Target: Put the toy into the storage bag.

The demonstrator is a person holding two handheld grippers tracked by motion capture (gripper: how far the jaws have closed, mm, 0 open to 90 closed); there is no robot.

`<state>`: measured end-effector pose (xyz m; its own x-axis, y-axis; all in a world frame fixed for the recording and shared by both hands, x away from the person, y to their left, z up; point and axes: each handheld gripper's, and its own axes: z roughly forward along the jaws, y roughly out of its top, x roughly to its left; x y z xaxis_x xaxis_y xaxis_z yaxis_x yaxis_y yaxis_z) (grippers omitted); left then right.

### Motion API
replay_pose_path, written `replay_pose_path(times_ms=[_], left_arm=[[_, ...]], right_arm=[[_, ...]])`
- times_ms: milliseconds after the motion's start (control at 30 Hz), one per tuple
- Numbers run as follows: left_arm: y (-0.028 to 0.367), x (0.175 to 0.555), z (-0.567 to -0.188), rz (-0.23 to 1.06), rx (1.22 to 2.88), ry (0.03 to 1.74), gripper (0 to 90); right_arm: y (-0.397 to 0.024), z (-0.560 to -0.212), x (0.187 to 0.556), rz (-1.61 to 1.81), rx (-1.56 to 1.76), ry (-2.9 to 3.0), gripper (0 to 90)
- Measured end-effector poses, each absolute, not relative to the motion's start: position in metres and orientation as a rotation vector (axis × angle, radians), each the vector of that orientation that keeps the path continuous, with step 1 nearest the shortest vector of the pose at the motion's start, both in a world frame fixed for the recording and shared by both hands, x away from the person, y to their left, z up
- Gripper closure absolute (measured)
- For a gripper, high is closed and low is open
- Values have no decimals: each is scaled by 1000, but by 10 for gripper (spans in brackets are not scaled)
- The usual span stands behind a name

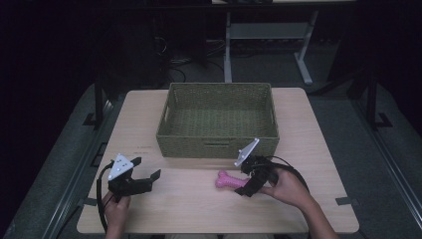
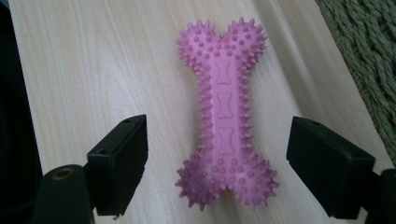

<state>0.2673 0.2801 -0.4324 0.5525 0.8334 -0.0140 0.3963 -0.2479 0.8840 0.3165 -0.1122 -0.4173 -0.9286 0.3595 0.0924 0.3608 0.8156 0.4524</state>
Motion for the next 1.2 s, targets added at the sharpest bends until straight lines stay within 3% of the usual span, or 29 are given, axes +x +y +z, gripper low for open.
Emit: replay_pose_path(times_ms=[1200], left_arm=[[283, 266, -431, 590, 1839, 1010, 139]], right_arm=[[-81, -432, 329, -550, -477, -3049, 453]])
